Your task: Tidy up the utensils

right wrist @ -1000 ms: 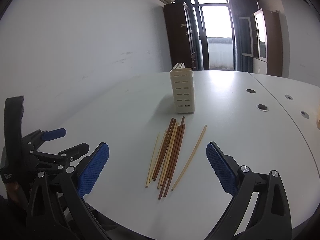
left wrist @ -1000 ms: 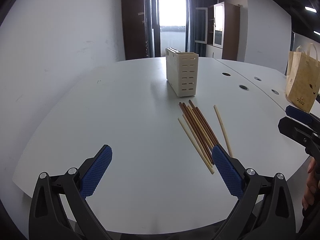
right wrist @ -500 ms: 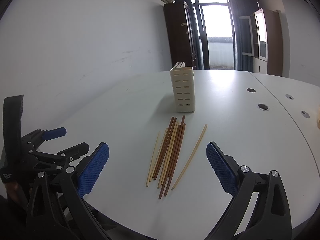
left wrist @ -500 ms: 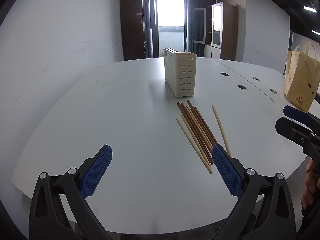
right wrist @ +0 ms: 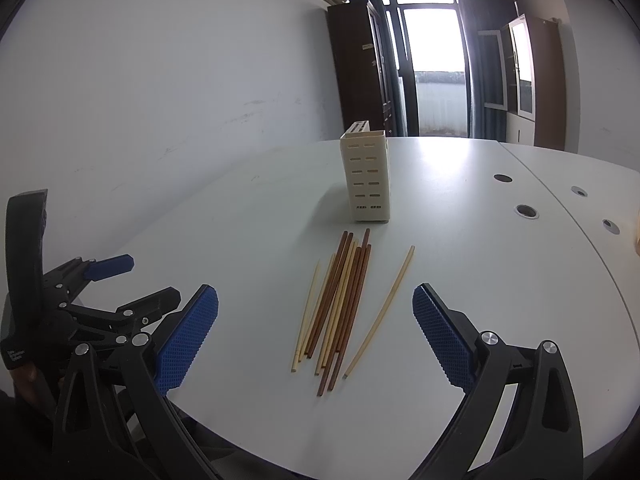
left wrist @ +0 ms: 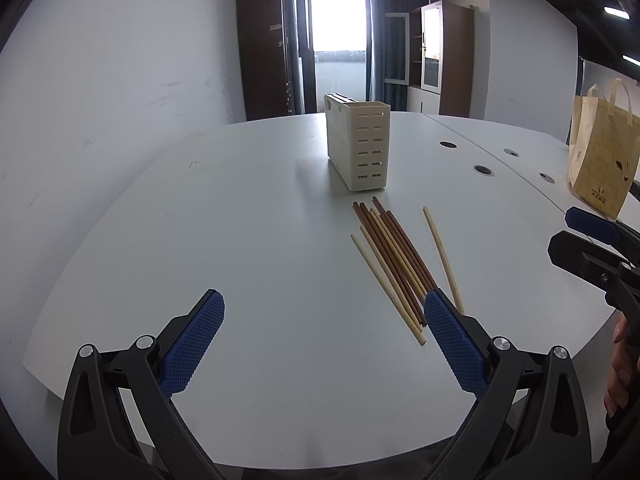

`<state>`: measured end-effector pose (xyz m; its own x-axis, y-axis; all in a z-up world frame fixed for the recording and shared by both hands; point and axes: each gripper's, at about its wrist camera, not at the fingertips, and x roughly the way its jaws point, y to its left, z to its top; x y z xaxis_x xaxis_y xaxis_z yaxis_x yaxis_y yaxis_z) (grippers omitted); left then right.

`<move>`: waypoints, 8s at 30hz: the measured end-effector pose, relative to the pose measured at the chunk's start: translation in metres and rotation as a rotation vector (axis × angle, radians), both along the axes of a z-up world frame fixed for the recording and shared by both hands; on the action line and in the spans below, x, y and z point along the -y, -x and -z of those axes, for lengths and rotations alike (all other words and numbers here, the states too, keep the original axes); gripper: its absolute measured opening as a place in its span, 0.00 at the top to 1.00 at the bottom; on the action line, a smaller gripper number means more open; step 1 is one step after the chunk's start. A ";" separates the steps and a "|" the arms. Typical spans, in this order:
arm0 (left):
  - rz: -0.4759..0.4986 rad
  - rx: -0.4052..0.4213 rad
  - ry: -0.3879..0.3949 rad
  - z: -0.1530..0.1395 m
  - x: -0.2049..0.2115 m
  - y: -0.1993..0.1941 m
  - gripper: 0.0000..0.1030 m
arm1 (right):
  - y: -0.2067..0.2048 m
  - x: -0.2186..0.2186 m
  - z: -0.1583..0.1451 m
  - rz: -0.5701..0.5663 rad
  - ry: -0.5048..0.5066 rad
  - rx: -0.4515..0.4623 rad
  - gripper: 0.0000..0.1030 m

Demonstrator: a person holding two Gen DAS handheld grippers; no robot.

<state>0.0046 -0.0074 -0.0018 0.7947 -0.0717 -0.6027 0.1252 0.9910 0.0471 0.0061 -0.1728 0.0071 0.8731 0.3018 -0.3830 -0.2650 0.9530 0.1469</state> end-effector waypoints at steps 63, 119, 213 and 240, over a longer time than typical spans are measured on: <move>-0.088 -0.489 0.097 0.107 0.045 -0.226 0.45 | -0.256 0.038 0.072 0.154 0.100 -0.422 0.58; 0.202 -0.274 0.270 -0.015 0.027 -0.157 0.98 | -0.125 0.069 -0.049 -0.115 -0.255 0.165 0.93; 0.136 -0.100 0.111 -0.124 0.052 -0.381 0.97 | -0.312 0.051 -0.103 -0.033 -0.056 0.228 0.93; 0.071 -0.222 0.150 -0.046 -0.002 -0.291 0.06 | -0.257 0.062 -0.057 -0.006 -0.023 -0.051 0.20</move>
<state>0.2952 -0.0050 0.0441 0.6343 -0.2241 -0.7399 0.1851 0.9732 -0.1361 0.2630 -0.2345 0.0645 0.8506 0.3164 -0.4200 -0.2625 0.9476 0.1823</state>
